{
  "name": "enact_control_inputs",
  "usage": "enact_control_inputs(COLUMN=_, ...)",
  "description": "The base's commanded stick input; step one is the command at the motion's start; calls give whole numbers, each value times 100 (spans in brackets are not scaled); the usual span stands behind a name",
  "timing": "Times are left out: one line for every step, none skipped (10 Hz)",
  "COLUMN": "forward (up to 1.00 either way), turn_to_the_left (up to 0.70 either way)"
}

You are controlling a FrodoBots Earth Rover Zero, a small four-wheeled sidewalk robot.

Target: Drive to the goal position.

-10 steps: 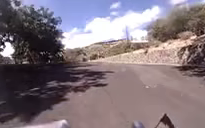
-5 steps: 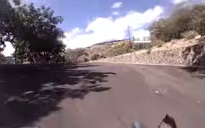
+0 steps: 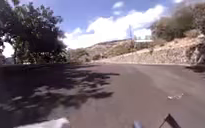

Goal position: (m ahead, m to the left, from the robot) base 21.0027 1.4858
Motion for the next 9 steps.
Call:
enact_control_inputs(forward=70, turn_to_the_left=0)
enact_control_inputs(forward=70, turn_to_the_left=0)
enact_control_inputs(forward=70, turn_to_the_left=0)
enact_control_inputs(forward=70, turn_to_the_left=0)
enact_control_inputs(forward=70, turn_to_the_left=0)
enact_control_inputs(forward=70, turn_to_the_left=0)
enact_control_inputs(forward=70, turn_to_the_left=0)
enact_control_inputs(forward=70, turn_to_the_left=0)
enact_control_inputs(forward=70, turn_to_the_left=0)
